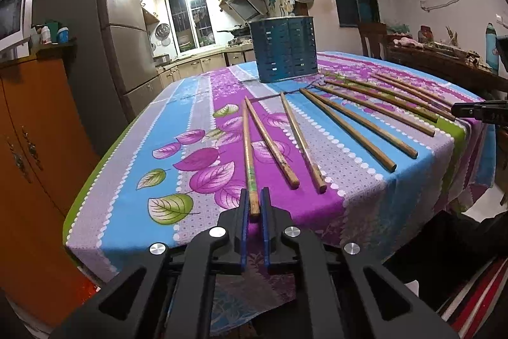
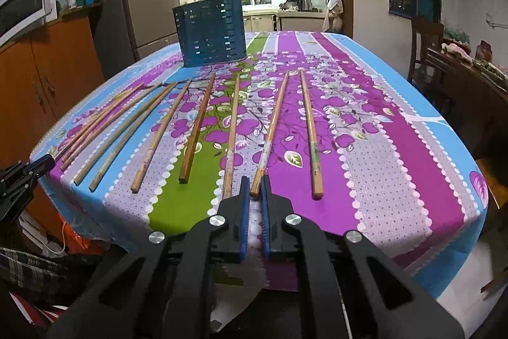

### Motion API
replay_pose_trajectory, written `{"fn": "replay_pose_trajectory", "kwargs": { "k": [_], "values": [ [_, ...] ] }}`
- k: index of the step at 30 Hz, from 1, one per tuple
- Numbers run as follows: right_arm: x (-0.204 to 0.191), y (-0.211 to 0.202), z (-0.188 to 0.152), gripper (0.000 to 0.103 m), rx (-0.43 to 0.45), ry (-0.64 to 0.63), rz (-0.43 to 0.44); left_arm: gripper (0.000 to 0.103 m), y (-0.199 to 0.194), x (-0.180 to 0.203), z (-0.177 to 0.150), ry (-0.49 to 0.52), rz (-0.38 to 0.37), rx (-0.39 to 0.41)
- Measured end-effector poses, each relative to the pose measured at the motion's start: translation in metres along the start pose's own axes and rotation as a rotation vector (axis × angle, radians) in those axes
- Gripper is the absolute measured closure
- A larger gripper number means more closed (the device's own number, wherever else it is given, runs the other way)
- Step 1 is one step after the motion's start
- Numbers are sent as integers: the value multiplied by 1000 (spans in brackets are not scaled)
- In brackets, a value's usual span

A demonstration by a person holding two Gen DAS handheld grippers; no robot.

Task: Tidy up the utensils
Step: 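Close the left tool on a wooden chopstick while the right tool closes on another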

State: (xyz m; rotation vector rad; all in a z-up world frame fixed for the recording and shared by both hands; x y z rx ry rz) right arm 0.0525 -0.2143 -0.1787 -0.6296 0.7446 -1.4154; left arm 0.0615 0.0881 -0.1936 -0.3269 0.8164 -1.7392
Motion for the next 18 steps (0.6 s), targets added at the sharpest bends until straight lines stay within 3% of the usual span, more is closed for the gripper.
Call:
{"fn": "replay_pose_trajectory", "kwargs": {
  "k": [9,18],
  "values": [
    [1,-36,19,98,106,-26,-22,95,-40,-20,33,-80,-20,104],
    [6,-71,67,98,231,-86,-44,95,-70,-37,84,-110,-42,196]
  ]
}}
Point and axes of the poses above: each gripper's, at about its wrist camera, not at the fingertips, and y roughly the way its jaws point, x to its right, z to its top, the point moved 8 cm from there along y, roughly the way its jaws point, and after that the axes turned 14 degrees about -x, right-handed, at the moved point
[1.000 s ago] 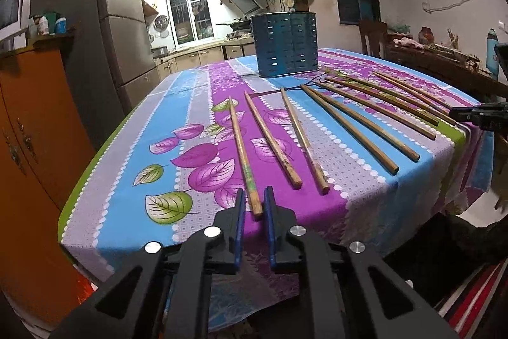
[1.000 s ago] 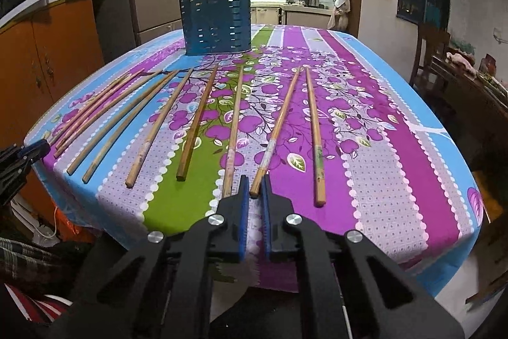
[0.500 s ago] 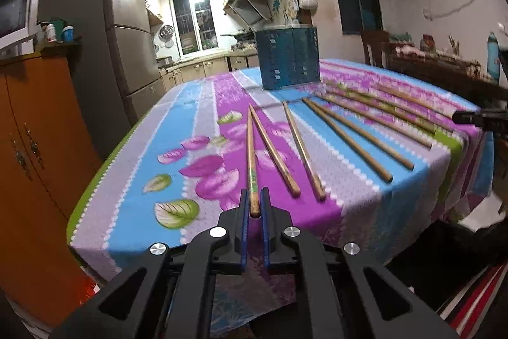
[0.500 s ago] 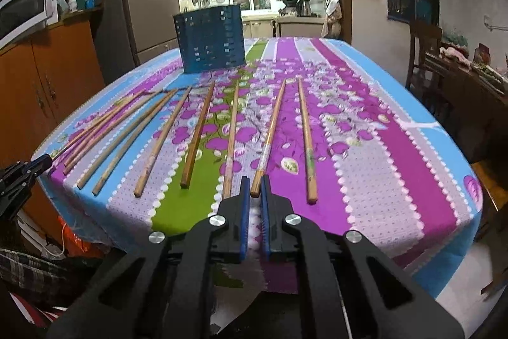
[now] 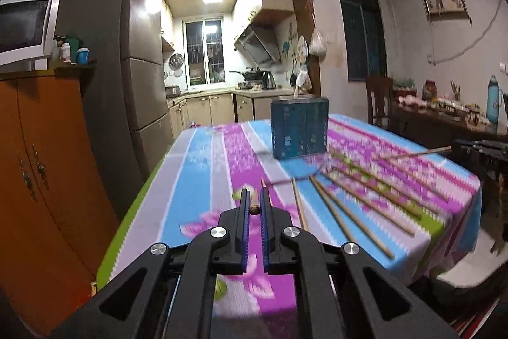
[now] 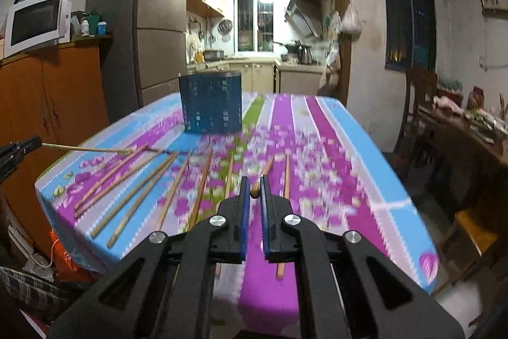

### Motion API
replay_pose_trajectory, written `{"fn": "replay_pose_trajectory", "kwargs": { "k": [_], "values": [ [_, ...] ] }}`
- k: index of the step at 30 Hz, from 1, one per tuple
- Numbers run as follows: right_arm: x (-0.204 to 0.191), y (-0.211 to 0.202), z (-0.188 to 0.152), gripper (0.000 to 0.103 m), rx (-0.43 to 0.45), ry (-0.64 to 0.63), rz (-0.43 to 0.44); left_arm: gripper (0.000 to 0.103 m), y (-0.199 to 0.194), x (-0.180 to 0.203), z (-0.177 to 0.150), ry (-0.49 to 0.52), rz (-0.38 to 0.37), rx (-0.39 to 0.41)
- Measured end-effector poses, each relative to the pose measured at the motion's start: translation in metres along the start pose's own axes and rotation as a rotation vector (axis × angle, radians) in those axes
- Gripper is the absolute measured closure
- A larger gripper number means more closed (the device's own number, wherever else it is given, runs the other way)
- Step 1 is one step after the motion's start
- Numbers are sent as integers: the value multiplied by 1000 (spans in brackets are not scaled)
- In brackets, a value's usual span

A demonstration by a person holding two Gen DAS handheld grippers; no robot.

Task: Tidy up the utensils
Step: 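Close the left tool on a wooden chopstick while the right tool closes on another, then lift the left tool's chopstick over the blue holder while the right tool carries its own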

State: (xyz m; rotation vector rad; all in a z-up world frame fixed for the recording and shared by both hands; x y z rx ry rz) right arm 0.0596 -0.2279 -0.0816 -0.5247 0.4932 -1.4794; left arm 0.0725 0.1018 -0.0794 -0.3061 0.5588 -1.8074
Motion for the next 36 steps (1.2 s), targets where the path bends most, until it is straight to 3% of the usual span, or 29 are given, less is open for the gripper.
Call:
{"fn": "replay_pose_trajectory", "kwargs": {
  "k": [12,18,25,36],
  "values": [
    [5,8,114,98,76,-128,10,95,39,-7,120,55,-99,-6],
    [8,23,148,98,66,-125,41,95,70,-12,158,49,-122,-18],
    [16,35,173,98,52,-94,73,95,91,-20,181,32,-116,-23],
    [12,23,192,98,79,-114,71,95,77,-14,208,53,-134,17]
  ]
}}
Point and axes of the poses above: each gripper's, at about its wrist camera, not at the fingertips, and y roughly the way its jaws point, x to its right, z to its top, the point moved 8 cm from there along y, roughly the way its jaws point, and after that the axes turned 14 degrees about -x, right-handed, at the moved point
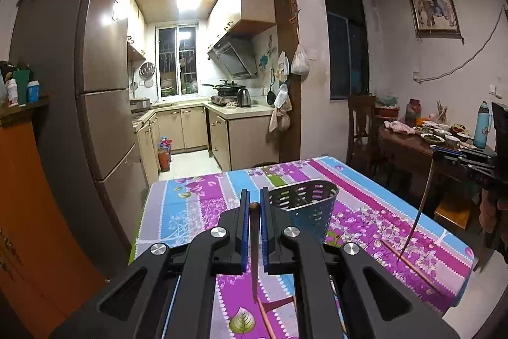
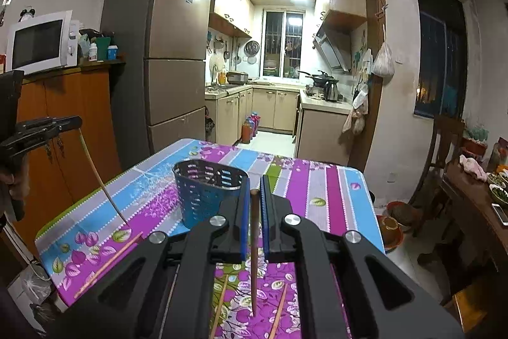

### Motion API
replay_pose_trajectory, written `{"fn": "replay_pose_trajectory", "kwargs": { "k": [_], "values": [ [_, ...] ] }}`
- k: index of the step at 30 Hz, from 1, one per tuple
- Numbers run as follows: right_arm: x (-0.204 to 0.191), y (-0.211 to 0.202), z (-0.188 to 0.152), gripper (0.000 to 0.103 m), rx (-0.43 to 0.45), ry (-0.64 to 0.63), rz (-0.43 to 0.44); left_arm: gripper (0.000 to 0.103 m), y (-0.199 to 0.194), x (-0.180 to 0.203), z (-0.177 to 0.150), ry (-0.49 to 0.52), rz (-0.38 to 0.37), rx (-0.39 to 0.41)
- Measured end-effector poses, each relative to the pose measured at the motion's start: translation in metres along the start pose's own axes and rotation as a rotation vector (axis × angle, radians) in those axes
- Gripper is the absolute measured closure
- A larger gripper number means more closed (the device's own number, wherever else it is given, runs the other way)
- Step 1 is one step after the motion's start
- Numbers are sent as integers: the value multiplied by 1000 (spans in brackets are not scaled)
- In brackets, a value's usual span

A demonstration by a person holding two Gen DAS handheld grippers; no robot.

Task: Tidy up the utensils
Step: 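Lift the left tool's chopstick over the blue holder while the right tool carries its own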

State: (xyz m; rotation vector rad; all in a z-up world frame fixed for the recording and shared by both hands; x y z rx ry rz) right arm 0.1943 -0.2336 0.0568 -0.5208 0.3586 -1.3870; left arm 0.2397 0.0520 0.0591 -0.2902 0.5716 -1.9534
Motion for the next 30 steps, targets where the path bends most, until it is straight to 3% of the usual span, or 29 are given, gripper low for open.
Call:
{"fn": "replay_pose_trajectory", "kwargs": {
  "k": [10,15,20,25,30],
  "values": [
    [-12,-10,30,98,42,-13,34,95,-10,24,31,14,-45,53],
    [-17,-16,76,98,111,9,70,95,-14,43,82,24,-64,135],
    [-16,-22,127,98,225,38,71,95,-22,53,146,17,-48,274],
    [-1,5,165,98,307,117,45,95,9,54,179,-20,-31,326],
    [16,61,165,98,272,201,44,95,73,47,164,-74,-62,248]
  ]
}}
Point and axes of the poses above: each gripper's, at about its wrist camera, not at the fingertips, and y roughly the way its jaws point, x to its right, z to its top, the point moved 8 cm from there along y, roughly the way its jaws point, and after that the axes turned 14 degrees about -x, right-handed, at the moved point
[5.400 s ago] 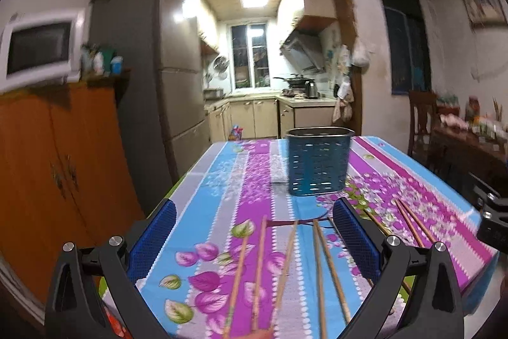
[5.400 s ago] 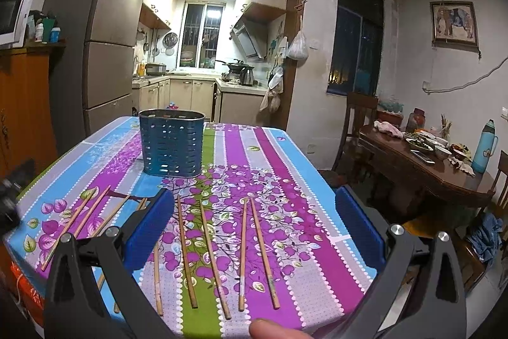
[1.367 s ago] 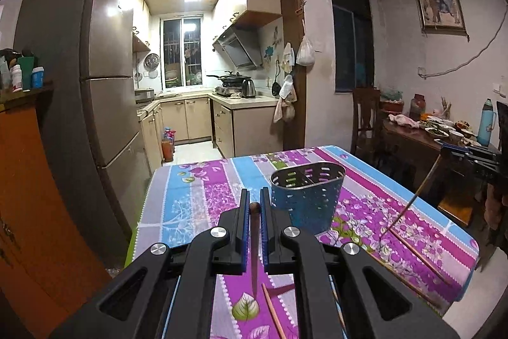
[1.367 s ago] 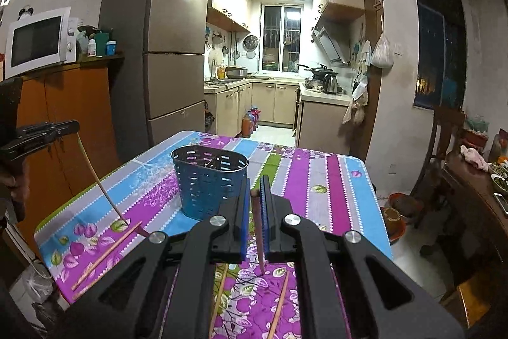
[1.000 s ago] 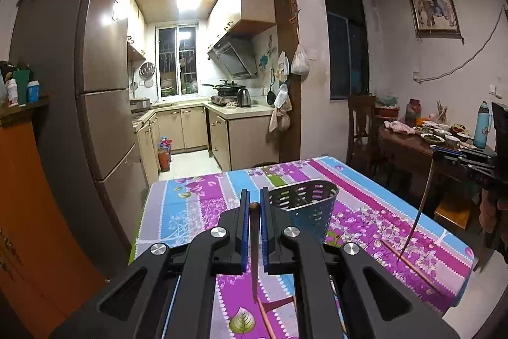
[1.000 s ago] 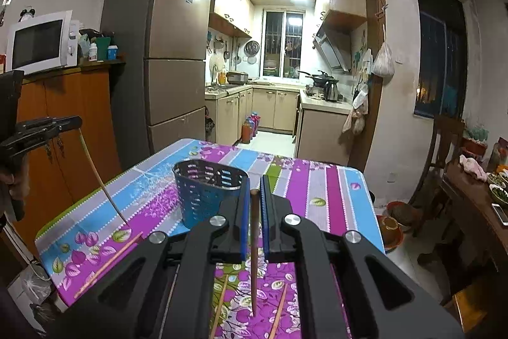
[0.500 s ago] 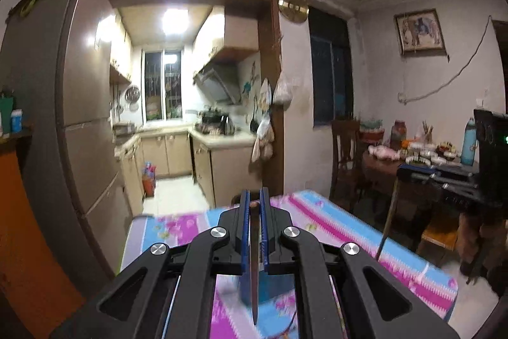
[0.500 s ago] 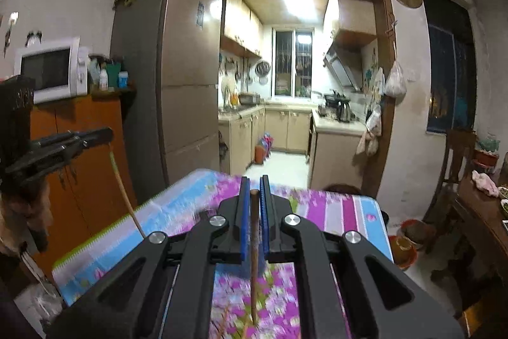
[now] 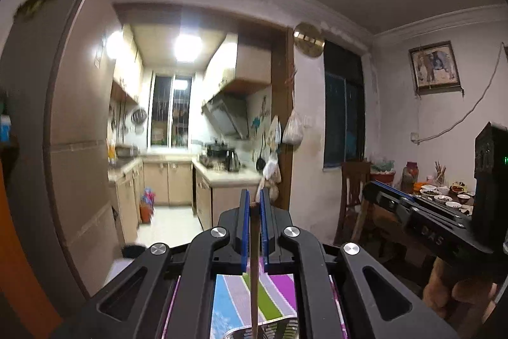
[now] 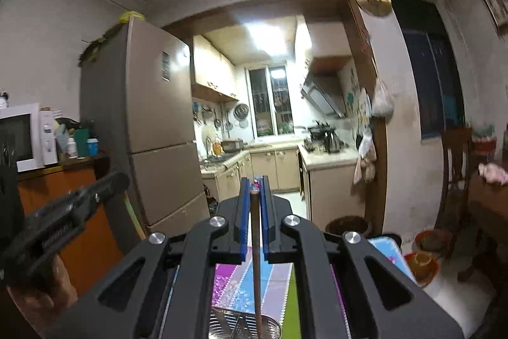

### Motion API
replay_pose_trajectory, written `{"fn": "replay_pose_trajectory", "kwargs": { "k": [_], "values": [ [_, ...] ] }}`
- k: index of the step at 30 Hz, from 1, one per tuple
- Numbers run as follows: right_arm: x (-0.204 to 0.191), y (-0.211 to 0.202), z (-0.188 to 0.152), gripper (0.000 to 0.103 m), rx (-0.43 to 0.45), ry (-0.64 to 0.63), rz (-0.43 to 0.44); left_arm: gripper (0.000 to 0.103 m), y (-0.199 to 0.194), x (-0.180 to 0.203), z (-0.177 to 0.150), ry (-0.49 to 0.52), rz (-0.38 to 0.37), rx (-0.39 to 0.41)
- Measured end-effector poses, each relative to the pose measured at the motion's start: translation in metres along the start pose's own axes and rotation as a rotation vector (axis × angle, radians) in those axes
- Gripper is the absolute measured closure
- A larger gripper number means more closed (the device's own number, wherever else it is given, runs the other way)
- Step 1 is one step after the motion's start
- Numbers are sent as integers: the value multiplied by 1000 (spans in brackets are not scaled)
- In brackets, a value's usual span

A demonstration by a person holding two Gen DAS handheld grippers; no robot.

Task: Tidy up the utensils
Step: 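Lift the left tool's chopstick over the blue holder while the right tool carries its own, then open the left tool over the holder while the right tool opens too, then move the left tool back to the chopsticks while the right tool follows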

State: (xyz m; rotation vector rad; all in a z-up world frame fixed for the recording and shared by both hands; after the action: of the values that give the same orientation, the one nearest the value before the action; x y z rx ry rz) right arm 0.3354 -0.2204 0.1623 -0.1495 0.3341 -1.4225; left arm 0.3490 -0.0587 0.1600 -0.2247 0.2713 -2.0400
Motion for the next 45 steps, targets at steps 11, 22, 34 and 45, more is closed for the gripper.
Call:
{"fn": "replay_pose_trajectory", "kwargs": {
  "k": [11,22,34,45],
  "values": [
    [24,94,-94,98,-258,190,49,95,91,-40,-97,-72,-4,-218],
    [57,30,-81,76,-183,129,-88,70,29,-86,-75,-140,71,-93],
    [127,-155,-143,55,-121,-26,-309,67,-142,-118,-100,-11,268,-49],
    [86,-207,-286,42,-323,-53,-314,66,-205,-51,-282,154,270,-336]
  ]
}}
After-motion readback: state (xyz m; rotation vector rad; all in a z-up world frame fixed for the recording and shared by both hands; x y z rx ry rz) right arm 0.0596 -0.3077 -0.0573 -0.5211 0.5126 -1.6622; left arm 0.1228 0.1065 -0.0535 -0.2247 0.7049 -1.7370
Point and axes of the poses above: each gripper's, at about its wrist camera, not at the fingertips, and y roughly the way its jaws point, x to its right, z to its top, the point moved 8 cm from there along y, roughly the way its jaws point, and after that the axes turned 14 degrees about -x, right-handed, at the moved point
